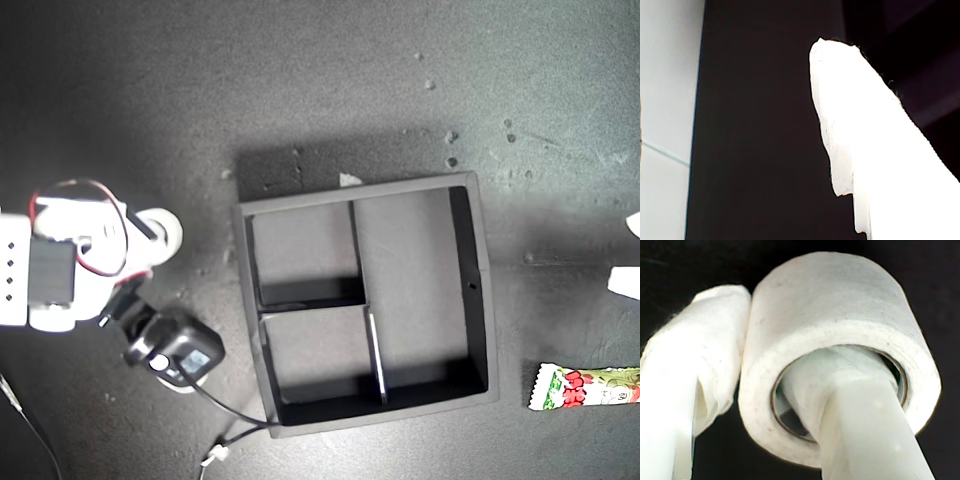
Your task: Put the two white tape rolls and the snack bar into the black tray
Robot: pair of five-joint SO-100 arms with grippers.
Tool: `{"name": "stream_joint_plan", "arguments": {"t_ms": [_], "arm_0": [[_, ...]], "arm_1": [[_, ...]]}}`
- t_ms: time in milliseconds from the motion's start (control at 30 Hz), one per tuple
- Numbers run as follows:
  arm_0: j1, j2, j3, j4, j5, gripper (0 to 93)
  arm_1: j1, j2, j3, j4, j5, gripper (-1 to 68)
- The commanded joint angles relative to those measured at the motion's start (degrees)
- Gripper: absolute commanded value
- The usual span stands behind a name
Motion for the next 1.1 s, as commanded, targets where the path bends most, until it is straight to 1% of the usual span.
{"name": "stream_joint_plan", "arguments": {"t_ms": [0,100,167,233,333,400,500,567,667,700,767,867,933,1000,1067], "arm_0": [[-1.14,3.08,-9.32,4.83,2.9,0.1],[-1.76,0.7,-20.39,9.93,6.15,0.1],[-2.02,-1.85,-27.86,13.1,7.65,0.1],[-1.93,-4.83,-35.33,15.64,8.61,0.1],[-0.35,-10.28,-46.32,19.25,9.67,0.1],[1.14,-15.12,-54.4,22.24,9.93,0.1],[4.04,-23.99,-67.94,26.89,10.2,0.1],[5.89,-32.7,-81.21,32.26,10.28,0.1],[8.44,-53.53,-116.46,45.26,9.4,0.1],[9.23,-56.16,-120.06,45.35,9.49,0.1],[10.55,-58.45,-120.67,45.18,7.47,0.1],[12.66,-62.4,-122.26,45.18,5.1,0.1],[14.06,-65.57,-124.19,45.18,3.78,0.1],[14.94,-67.41,-125.07,45.18,2.9,0.1],[15.56,-68.55,-125.24,45.18,2.11,0.1]], "arm_1": [[-2.29,-0.62,-6.59,1.14,-35.51,21.9],[-4.13,-8.44,-13.8,2.02,-38.94,23.0],[-4.31,-20.13,-22.85,2.46,-39.9,25.4],[-4.66,-33.31,-34.54,5.27,-39.46,26.5],[-4.83,-48.96,-49.22,12.13,-30.32,26.5],[-5.98,-53.96,-53.17,15.56,-21.45,27.4],[-9.49,-54.49,-51.24,17.67,-5.71,25.3],[-13.01,-54.49,-48.43,18.02,5.45,23.1],[-18.37,-54.49,-41.31,14.15,20.74,21.9],[-19.95,-54.58,-39.11,12.66,24.7,21.8],[-23.2,-55.11,-35.95,10.63,32.7,22.2],[-28.3,-60.03,-36.12,10.2,41.57,24.4],[-31.46,-64.6,-37.88,11.69,46.85,25.9],[-33.49,-65.13,-36.83,14.06,50.54,27.2],[-35.07,-65.13,-35.77,18.28,53.61,27.6]]}}
